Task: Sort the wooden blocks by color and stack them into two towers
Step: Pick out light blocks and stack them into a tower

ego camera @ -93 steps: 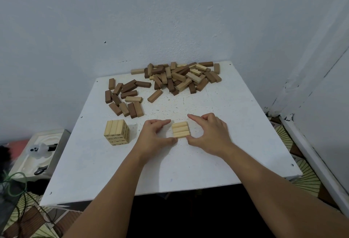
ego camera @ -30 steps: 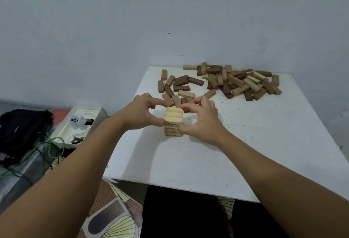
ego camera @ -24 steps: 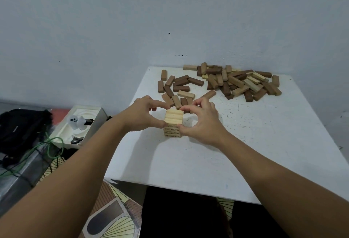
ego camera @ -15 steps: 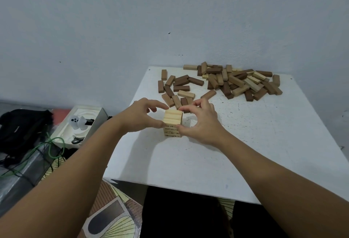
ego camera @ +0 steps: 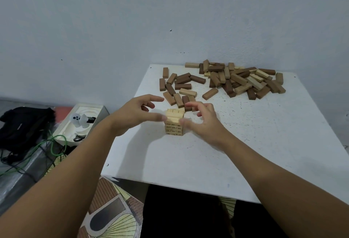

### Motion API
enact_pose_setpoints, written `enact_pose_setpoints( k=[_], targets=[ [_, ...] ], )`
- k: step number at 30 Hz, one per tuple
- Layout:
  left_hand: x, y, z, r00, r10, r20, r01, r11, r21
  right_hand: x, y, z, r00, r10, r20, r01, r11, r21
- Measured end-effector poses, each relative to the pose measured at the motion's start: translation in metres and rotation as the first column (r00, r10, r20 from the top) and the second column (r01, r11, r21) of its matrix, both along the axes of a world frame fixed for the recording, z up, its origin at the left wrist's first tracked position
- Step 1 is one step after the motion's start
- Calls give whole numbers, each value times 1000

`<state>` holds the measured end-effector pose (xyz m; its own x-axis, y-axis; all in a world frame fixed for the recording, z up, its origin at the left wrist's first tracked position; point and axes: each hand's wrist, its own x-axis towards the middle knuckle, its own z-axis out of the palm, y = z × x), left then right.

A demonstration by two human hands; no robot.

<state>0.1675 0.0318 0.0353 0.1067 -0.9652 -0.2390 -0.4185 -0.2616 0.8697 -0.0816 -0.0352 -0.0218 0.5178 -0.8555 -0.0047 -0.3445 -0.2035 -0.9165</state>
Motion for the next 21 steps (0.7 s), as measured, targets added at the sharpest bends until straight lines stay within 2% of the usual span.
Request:
enact_pose_setpoints(
  k=[2,5,7,10,15,18,21],
  targets=[
    [3,1,-1,988,57,-146,-61,998,-24,0,-9,-2,995,-92,24,93,995,-30],
    [7,2,-7,981,60,-186,-64,998,-13,1,-21,-5,980,-195,-40,187,970,-154],
    [7,0,-11,984,48,-174,-50,999,-5,2,-27,-5,973,-169,-159,125,959,-255],
    [5,-7,-13,982,105,-159,-112,993,-37,10,-34,-2,921,-124,-369,-33,920,-390],
    [3,-16,-13,980,150,-128,-157,986,-50,25,-46,8,801,-125,-586,-221,847,-483],
    [3,-19,-14,981,157,-112,-164,985,-54,30,-51,8,759,-131,-638,-267,831,-488],
    [4,-22,-15,979,171,-115,-179,982,-61,34,-54,2,799,-145,-584,-186,864,-468]
  ],
)
